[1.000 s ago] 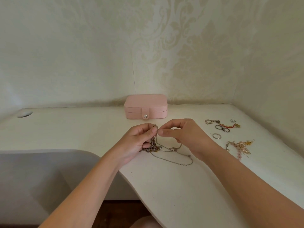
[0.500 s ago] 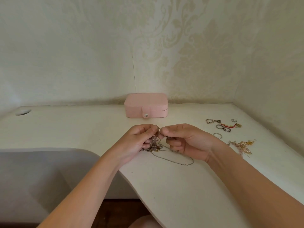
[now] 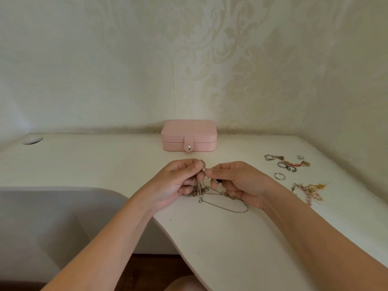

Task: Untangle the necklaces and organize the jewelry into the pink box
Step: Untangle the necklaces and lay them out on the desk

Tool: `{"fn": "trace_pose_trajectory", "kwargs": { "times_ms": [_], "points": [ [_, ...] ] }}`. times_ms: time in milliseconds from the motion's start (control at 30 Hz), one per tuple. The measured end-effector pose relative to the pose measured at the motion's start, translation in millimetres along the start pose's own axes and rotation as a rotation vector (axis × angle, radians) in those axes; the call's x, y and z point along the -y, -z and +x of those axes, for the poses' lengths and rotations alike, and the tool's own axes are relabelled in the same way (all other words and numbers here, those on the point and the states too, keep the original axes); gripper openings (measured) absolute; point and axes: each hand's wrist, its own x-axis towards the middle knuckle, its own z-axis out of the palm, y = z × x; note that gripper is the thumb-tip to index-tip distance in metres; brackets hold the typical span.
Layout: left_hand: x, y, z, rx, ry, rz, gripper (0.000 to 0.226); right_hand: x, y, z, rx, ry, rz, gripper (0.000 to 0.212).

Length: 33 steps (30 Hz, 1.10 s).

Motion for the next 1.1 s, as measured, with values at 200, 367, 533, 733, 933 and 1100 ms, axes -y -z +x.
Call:
{"fn": "trace_pose_trajectory", "kwargs": {
  "times_ms": [200, 367, 533, 733, 933, 1100],
  "points": [
    [-1.5, -1.0, 0.0, -0.035, 0.042, 0.068, 0.021, 4.7, 11.5, -4.0, -0.006, -0.002, 0.011, 0.013],
    [1.7, -0.3, 1.2, -0.073, 0.013, 0.092, 0.027, 11.2, 20.7, -11.5, 0.119, -0.014, -0.165, 0.022],
    [5.0, -0.3, 1.6, -0.086, -0.017, 0.095, 0.023, 9.2, 16.8, -11.0, 0.065, 0.014, -0.237, 0.012],
    [7.9, 2.0, 3.8, -0.096, -0.011, 0.026, 0.023, 7.2, 22.4, -7.0, -0.124, 0.097, -0.109, 0.015],
    [7.1, 3.7, 5.5, -0.172, -0.022, 0.019, 0.019, 24.0, 23.9, -19.2, -0.237, 0.121, -0.334, 0.023],
    [8.0, 4.9, 10.2, -0.345, -0.059, 0.004, 0.014, 39.3, 43.1, -36.4, -0.469, 0.104, -0.536, 0.025]
  ]
}}
